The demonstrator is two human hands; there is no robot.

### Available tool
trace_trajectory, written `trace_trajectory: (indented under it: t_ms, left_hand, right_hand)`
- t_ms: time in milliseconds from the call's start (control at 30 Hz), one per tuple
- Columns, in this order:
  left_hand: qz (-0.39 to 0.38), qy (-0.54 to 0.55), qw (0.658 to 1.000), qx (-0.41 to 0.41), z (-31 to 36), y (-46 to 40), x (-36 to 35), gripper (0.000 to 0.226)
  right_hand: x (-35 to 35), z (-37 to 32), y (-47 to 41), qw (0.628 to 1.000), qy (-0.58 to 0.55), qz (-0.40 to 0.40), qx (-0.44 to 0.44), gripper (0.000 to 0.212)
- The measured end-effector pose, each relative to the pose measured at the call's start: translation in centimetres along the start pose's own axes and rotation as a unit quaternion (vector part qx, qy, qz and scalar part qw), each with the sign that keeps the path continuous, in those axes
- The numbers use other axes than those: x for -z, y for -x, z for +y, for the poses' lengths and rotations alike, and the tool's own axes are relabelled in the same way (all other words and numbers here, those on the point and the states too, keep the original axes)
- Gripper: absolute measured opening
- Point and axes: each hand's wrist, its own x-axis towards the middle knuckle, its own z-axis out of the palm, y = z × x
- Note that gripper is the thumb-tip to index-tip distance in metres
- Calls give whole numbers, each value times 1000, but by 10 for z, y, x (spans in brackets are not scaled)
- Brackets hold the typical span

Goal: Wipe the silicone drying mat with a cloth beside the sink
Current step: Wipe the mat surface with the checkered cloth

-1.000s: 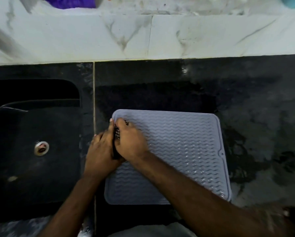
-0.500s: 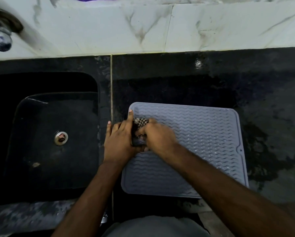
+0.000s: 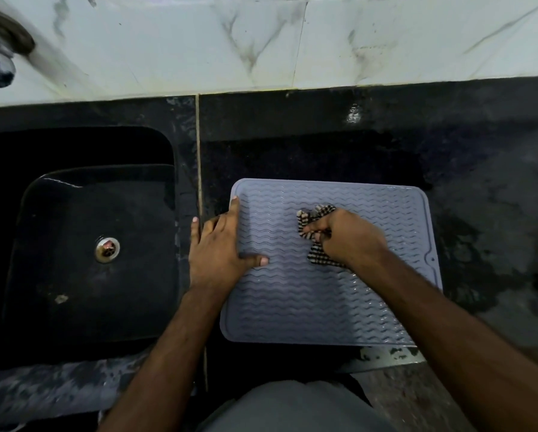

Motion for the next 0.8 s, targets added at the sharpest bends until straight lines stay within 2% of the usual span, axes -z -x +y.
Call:
trace_trajectory:
  t_ms: [100,200,433,567,633,733,800]
  left_hand:
    - [8,-11,1000,4,5,1,-1,131]
    - [10,-51,999,-14,15,1,-1,127]
    - [-38,1,989,-140,56,8,-26,113]
    - [-48,26,989,-136,77,7,-43,113]
    - [-41,45,992,-108,80,4,-44,120]
    - [-54,24,995,-79,90,1,-46,126]
    - [-30,-22,996,-76,101,1,-50,127]
  right_hand:
    - [-7,9,6,999,2,43,-3,35]
    - [-17,7,14,996,31,79,31,40]
    - [-56,15,32,958,159,212,112,48]
    - [-55,22,31,973,116,174,102,81]
    - [-45,21,28,981,94,141,89,88]
    - [-33,19,23,975,109,153,118,60]
    - [-29,30,22,971,121,164,127,46]
